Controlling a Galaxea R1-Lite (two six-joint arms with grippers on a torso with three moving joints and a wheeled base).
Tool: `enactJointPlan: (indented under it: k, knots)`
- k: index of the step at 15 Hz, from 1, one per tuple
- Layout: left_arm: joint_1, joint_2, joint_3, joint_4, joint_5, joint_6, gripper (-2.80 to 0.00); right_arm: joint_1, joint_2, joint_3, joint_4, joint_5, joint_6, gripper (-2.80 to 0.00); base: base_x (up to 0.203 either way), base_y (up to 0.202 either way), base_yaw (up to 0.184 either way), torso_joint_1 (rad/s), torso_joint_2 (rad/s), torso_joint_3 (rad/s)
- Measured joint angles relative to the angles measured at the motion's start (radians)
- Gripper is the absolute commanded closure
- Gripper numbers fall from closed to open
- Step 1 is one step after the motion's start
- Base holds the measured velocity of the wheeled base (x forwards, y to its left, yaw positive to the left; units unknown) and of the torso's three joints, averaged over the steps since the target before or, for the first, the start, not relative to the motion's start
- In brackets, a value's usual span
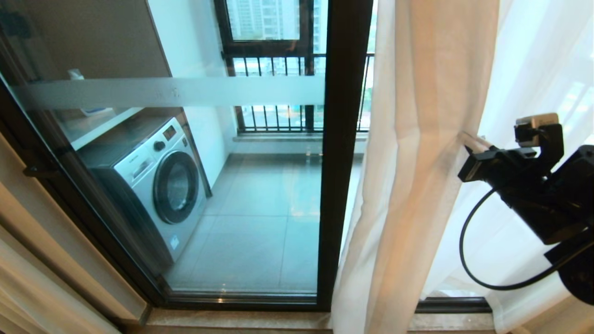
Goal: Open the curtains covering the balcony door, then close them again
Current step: Pull the inner curtains open on both sides
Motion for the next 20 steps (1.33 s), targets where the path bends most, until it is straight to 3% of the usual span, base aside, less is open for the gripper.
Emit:
enactJointPlan:
  k: [20]
  knots:
    - [0.000, 0.000, 0.000, 0.000, 0.000, 0.001, 0.00, 0.000, 0.002, -0.016, 0.000, 0.000, 0.002, 0.00, 0.000, -0.189, 0.002, 0.002, 0.00, 0.002]
